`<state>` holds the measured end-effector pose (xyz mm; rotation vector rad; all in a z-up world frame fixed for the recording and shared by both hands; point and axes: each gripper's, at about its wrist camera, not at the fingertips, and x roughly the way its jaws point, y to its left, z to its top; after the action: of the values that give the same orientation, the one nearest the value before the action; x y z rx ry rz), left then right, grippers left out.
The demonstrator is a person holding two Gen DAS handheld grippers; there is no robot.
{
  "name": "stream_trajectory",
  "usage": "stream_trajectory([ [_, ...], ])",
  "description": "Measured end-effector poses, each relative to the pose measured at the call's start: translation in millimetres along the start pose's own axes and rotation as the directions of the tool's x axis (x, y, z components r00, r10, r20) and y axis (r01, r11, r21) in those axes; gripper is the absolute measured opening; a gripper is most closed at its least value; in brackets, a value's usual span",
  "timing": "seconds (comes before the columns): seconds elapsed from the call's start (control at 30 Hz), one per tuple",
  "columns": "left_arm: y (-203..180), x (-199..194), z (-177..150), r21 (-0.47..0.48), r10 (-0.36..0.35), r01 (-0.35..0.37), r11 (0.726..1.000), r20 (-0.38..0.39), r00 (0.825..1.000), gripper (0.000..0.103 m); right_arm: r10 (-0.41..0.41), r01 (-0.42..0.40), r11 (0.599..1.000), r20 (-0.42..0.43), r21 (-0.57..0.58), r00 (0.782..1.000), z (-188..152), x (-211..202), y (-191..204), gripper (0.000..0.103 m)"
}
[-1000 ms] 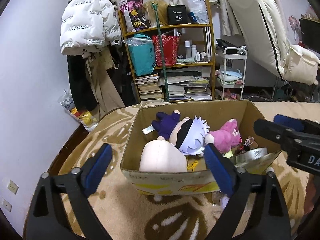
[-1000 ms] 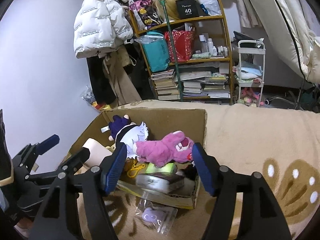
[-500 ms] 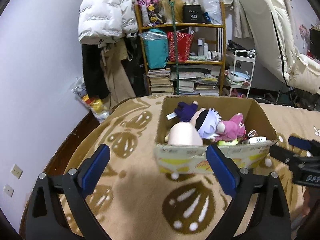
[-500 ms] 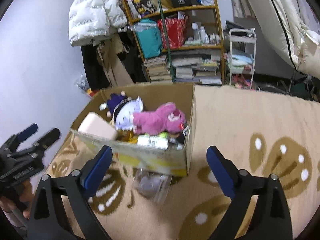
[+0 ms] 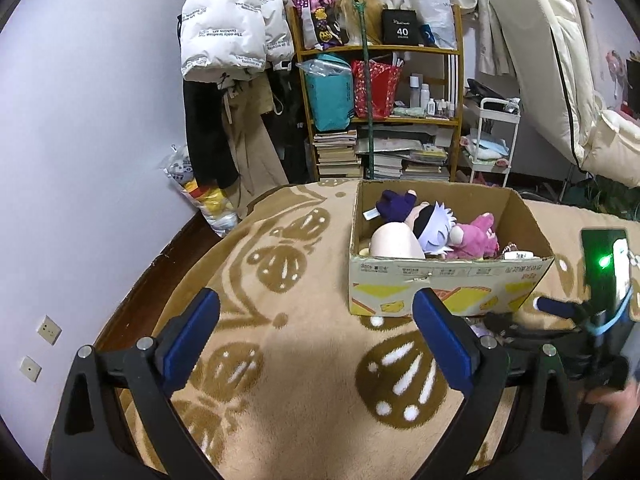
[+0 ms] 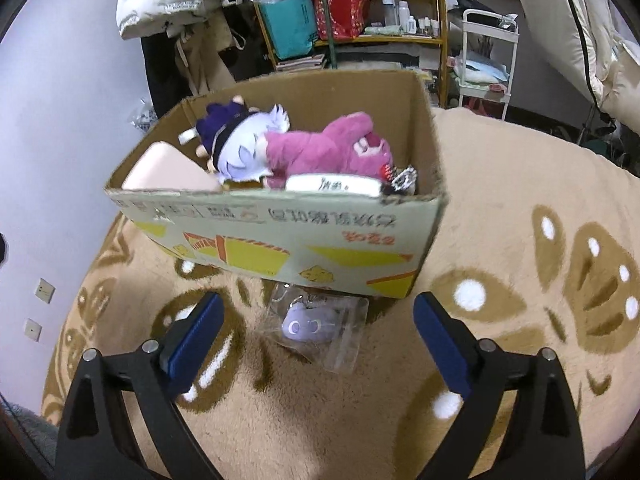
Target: Organize soft objects
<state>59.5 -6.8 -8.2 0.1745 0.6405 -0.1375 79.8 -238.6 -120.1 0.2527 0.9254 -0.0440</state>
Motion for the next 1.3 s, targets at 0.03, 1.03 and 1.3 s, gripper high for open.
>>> stream_trajectory([
  [0.03,1,1,0,-0.003,0.001,-0.001,1.000,0.003,1.000,0.096,-0.006,0.006,1.000,-0.009,-0.006,1.000,-1,5,2,0.100],
  [1.03,13,7,5,-0.038,0.014,-0.012,0.999,0.057,0.998,0.096,-0.093,0.090,0.983,-0.010,-0.159,0.996,-31,25,48,0.087],
  [1.3,13,-3,3,-0.038,0.014,-0.010,0.999,0.104,0.994,0.096,0.025,0.041,0.972,0.273,-0.233,0.962,-18,-58,66,0.087],
])
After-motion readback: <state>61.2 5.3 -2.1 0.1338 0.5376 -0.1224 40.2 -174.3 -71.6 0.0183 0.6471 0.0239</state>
